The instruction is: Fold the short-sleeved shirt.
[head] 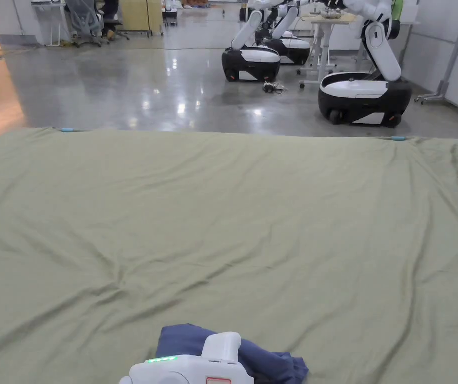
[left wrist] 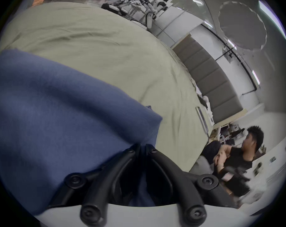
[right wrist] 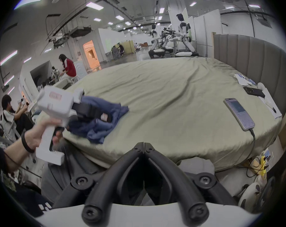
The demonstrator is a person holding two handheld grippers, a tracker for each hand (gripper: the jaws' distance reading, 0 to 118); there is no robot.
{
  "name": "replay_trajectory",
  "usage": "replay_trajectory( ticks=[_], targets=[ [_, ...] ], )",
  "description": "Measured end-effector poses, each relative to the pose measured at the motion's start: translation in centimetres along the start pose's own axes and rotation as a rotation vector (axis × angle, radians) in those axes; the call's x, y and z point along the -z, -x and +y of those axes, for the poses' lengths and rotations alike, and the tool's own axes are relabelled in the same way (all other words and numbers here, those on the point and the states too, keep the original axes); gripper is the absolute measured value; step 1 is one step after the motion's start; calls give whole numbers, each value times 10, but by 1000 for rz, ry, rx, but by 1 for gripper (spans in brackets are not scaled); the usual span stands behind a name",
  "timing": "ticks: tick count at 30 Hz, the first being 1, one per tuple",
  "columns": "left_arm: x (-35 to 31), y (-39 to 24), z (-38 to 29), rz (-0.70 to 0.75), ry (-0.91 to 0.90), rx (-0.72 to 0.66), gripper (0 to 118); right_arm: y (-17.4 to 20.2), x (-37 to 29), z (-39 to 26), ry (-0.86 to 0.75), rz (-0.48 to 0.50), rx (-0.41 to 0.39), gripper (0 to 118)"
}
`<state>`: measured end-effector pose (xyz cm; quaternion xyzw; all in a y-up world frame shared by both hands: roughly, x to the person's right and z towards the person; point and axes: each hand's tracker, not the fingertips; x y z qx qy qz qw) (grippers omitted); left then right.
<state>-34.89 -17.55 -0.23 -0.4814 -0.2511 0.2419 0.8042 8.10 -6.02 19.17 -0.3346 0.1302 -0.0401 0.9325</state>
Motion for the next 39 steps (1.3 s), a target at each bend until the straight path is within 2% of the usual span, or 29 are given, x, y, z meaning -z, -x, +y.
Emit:
replay_trajectory(
  ticks=[1,3,4,5,6,10,14,16,17,19,21,22,27,29,30,32,33,34,36,39],
  targets=[
    [-1,3,0,-17,6,-32,9,16,5,2,31,17,-16,0],
    [-15,3,2,-34,-15,-19,13,20,17,3,83,69,-58,0],
    [-28,1,3,-19,-45,-2,20,19,26,5,93,77,-98,0],
    [-41,2,5,-9,-79,19,34,16,35,5,90,83,-130,0],
    [-53,3,4,-13,-103,27,56,20,43,12,87,110,-154,0],
    [-97,20,-12,-76,-208,-53,77,40,84,46,61,236,-200,0],
    [-139,48,-22,-74,-236,-123,78,69,137,83,96,216,-348,0],
    [-158,63,-28,-45,-251,-138,79,79,165,93,168,201,-371,0],
    [-166,67,-32,-16,-265,-154,80,86,180,96,261,195,-369,0],
    [-173,80,-36,6,-258,-187,82,89,211,89,568,145,-377,0],
    [-166,93,-42,-12,-229,-246,82,95,219,89,390,145,-415,0],
    [-155,97,-43,-39,-214,-272,82,97,218,88,425,133,-408,0],
    [-89,122,-40,-170,-122,-401,81,99,220,83,408,96,-452,0],
    [-68,128,-41,-219,-89,-428,78,106,215,79,399,98,-444,0],
    [-59,127,-46,-241,-121,-451,68,104,215,79,395,104,-436,0],
    [-45,125,-47,-290,-119,-473,40,100,216,79,391,120,-404,0],
    [-47,121,-47,-266,-122,-463,25,99,214,80,389,126,-387,0],
    [-51,118,-45,-242,-130,-440,19,97,214,80,384,134,-366,0],
    [-56,118,-39,-213,-130,-382,17,93,215,79,375,147,-336,0],
    [-60,115,-43,-210,-142,-401,17,89,211,78,357,163,-303,0]
  ],
)
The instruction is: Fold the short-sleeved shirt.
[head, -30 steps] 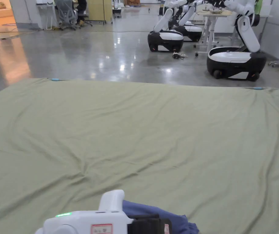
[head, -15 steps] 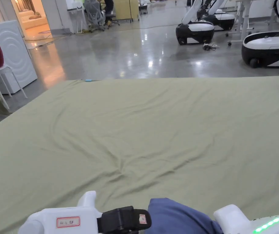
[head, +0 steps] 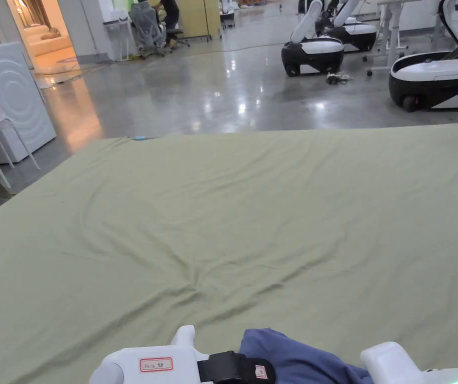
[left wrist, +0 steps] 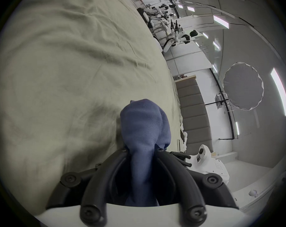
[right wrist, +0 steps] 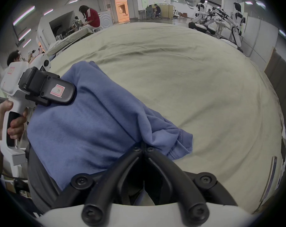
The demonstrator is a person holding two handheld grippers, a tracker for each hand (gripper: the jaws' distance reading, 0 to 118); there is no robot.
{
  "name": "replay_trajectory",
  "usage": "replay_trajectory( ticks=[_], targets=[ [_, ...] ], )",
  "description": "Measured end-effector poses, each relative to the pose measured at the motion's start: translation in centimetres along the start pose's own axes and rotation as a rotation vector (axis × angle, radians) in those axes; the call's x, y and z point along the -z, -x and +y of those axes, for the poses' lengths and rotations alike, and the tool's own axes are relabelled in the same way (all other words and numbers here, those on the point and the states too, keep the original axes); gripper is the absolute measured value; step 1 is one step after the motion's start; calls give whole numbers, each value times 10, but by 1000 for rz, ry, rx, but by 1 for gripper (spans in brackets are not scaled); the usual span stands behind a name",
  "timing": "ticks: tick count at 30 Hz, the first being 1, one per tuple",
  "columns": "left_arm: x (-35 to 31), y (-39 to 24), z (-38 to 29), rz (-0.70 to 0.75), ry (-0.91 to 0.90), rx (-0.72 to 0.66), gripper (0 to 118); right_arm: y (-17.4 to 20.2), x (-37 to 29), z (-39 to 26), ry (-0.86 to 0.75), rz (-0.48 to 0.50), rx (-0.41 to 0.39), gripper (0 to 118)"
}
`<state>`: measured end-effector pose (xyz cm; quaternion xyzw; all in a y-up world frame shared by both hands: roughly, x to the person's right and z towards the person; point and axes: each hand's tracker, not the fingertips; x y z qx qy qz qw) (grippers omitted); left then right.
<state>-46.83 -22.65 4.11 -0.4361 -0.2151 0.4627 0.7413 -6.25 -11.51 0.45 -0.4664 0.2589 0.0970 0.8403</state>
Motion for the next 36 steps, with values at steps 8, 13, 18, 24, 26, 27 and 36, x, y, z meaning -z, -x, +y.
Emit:
replay_trajectory(
  ticks=[8,13,18,24,26,27,36],
  targets=[
    [-144,-18,53,78,-214,124,17,-12,-97,-15,-299,204,225,0],
    [-275,-5,88,359,-322,97,17,-35,-119,-43,-306,185,289,0],
    [-329,15,96,483,-446,18,18,-38,-126,-61,-281,143,269,0],
    [-339,-4,111,696,-494,71,78,-39,-120,-63,-254,150,299,0],
    [-350,-25,112,750,-549,159,79,-40,-125,-61,-261,141,285,0],
    [-355,-39,113,771,-570,223,79,-40,-126,-62,-268,139,277,0],
    [-368,-179,54,589,-891,827,78,-48,-151,-65,-443,74,318,0]
  ],
)
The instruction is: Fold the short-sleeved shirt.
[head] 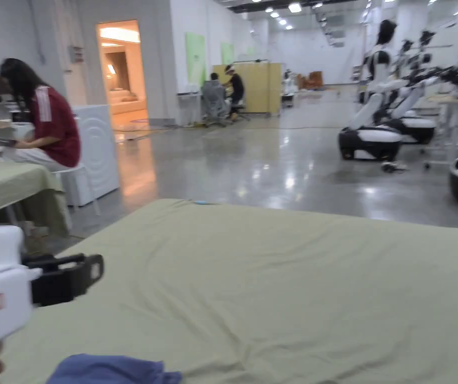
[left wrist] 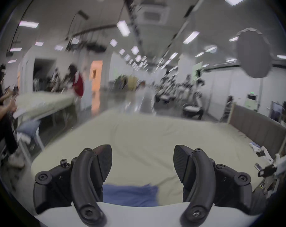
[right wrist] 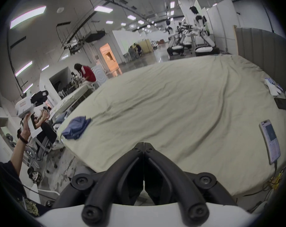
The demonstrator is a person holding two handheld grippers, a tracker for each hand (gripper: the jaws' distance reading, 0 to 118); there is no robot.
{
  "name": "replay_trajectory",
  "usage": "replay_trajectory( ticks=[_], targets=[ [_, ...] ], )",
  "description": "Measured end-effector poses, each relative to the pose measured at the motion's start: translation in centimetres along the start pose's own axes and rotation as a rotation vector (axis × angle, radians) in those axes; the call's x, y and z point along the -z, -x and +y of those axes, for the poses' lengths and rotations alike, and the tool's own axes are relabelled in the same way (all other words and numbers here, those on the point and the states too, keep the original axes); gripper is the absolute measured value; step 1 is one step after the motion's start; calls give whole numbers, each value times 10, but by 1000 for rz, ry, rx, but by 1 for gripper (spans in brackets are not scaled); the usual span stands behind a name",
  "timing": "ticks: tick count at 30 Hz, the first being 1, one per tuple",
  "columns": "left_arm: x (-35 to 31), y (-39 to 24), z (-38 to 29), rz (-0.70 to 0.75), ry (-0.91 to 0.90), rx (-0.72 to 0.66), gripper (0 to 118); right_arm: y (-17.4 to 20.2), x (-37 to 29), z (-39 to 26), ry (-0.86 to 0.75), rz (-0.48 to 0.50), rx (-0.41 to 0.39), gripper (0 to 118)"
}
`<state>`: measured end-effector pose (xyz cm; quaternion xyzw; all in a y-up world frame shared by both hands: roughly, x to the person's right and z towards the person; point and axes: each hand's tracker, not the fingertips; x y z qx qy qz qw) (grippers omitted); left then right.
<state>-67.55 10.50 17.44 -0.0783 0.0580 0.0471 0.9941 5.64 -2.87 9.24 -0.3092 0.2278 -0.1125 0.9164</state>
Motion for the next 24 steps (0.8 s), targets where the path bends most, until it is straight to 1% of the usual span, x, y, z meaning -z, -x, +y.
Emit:
replay_trajectory(
  ticks=[2,3,4,6,11,12,13,14,15,18,19,20,21,24],
  targets=[
    [-13,-27,16,-54,-73,40,79,3,-10,5,-62,-25,-41,0],
    [-19,-45,24,-77,-102,56,78,5,-16,8,-96,-45,-77,0],
    [-24,-59,30,-101,-109,72,78,8,-23,10,-131,-65,-111,0],
    [-33,-85,34,-121,-115,99,78,13,-36,15,-189,-83,-154,0],
    [-51,-135,10,-140,-177,123,76,17,-63,25,-309,-142,-210,0],
    [-55,-145,8,-139,-185,167,68,17,-67,25,-319,-147,-212,0],
    [-59,-156,5,-137,-181,210,57,16,-71,26,-331,-150,-214,0],
    [-65,-165,-1,-112,-191,237,40,15,-75,26,-345,-154,-213,0],
    [-67,-173,-6,-101,-180,263,17,13,-78,25,-359,-159,-208,0],
    [-77,-188,-26,-94,-166,258,15,11,-88,19,-413,-201,-223,0],
    [-80,-191,-31,-98,-154,239,13,11,-90,16,-428,-212,-238,0],
    [-84,-195,-35,-102,-150,238,7,12,-92,14,-438,-221,-247,0],
    [-95,-201,-41,-72,-161,231,4,13,-94,11,-447,-234,-259,0],
    [-112,-210,-44,-14,-177,239,3,17,-97,4,-466,-264,-286,0]
  ],
)
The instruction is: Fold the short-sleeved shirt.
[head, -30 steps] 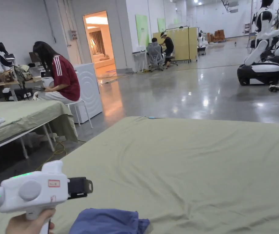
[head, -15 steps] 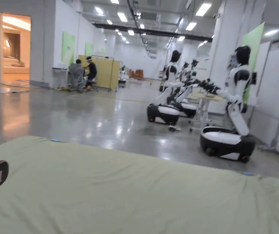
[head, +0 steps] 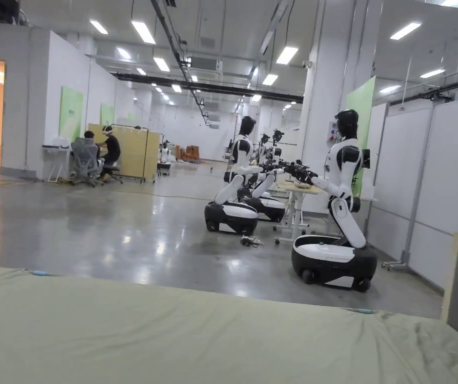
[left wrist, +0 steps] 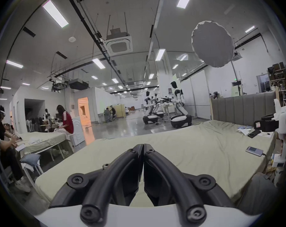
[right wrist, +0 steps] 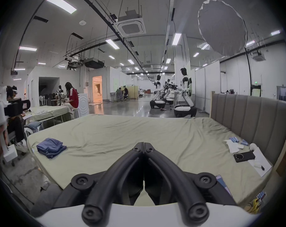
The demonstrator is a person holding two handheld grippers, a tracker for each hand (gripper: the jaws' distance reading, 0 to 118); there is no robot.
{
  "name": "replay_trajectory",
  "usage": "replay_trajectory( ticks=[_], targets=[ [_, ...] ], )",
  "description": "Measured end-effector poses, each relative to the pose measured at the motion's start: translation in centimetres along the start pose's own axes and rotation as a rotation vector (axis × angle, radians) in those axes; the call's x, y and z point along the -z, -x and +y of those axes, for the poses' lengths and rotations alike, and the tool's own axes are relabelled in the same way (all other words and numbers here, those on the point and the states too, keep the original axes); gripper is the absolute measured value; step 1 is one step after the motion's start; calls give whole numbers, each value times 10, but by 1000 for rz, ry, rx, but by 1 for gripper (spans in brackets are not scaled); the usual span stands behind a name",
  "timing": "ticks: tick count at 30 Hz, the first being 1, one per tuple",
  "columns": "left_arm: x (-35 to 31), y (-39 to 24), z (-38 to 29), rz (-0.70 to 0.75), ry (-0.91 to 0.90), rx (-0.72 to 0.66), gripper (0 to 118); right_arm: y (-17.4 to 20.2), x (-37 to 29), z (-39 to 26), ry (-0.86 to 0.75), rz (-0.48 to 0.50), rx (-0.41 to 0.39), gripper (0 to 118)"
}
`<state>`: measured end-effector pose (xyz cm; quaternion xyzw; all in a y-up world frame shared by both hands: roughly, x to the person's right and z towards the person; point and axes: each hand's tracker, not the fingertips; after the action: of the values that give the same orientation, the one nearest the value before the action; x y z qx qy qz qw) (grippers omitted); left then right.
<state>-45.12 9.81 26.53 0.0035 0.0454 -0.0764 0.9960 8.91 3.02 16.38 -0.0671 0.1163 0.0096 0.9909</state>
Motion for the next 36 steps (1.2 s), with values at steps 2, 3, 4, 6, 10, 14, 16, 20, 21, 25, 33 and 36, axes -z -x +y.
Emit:
replay_trajectory(
  ticks=[2,3,4,6,10,14,16,20,21,25,33,36],
  targets=[
    [0,-4,-1,8,21,-16,3,0,0,0,-14,-11,-5,0],
    [3,-1,-8,-1,25,-26,3,0,0,0,-19,-14,-2,0],
    [5,-2,-13,7,28,-33,3,0,0,1,-20,-15,8,0],
    [8,-4,-22,-9,62,-57,3,16,6,12,-1,-13,46,0],
    [2,-13,-15,27,64,-3,3,24,5,0,3,-28,-1,0],
    [4,-8,-27,29,78,-59,3,24,6,-6,2,-36,-12,0],
    [2,-7,-33,31,67,-106,3,22,7,-7,6,-21,41,0],
    [5,0,-34,-10,25,-135,4,16,5,-12,-3,-14,54,0],
    [6,2,-32,-21,17,-132,11,19,5,-9,-2,-22,45,0],
    [4,-1,-25,-16,-7,-95,66,27,7,2,0,-24,68,60],
    [7,-7,-27,-62,-19,-63,97,24,2,12,-39,-8,148,118],
    [5,-6,-30,-45,-23,-94,101,18,1,14,-46,-17,135,118]
  ],
)
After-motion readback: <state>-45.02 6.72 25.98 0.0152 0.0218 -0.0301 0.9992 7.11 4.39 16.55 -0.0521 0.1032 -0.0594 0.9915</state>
